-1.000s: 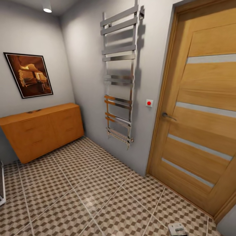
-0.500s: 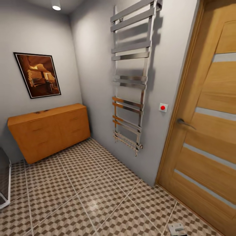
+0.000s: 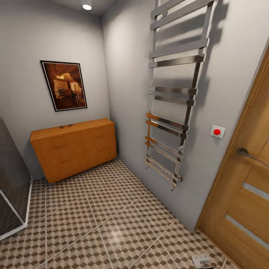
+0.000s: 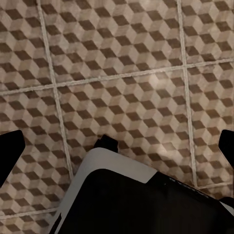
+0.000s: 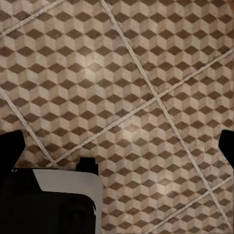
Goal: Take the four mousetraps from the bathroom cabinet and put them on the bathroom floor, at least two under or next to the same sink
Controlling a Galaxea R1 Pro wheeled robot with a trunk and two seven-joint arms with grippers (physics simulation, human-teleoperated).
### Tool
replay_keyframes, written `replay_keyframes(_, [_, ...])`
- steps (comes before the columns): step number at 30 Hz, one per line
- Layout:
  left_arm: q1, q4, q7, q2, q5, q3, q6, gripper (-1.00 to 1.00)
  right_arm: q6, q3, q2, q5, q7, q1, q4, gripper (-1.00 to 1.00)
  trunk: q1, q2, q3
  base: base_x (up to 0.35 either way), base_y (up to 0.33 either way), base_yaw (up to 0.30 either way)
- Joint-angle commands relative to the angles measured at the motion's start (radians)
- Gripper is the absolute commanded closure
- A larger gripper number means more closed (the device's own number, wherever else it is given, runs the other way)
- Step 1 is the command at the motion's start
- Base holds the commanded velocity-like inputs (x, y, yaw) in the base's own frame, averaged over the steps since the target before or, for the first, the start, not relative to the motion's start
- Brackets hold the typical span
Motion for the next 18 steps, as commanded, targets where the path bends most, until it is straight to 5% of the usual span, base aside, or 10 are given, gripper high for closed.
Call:
replay_keyframes(1, [-0.002, 0.002, 0.000, 0.000, 0.007, -0.008, 0.000, -1.00, 0.001, -0.008, 0.000, 0.010, -0.001, -0.001, 0.002, -1.00, 0.001, -0.002, -0.002, 0.342, 0.000, 0.286])
replay_keyframes(18, [-0.002, 0.002, 0.000, 0.000, 0.007, -0.008, 0.000, -1.00, 0.001, -0.008, 0.000, 0.010, -0.001, -0.001, 0.002, -1.00, 0.001, -0.002, -0.002, 0.342, 0.000, 0.286])
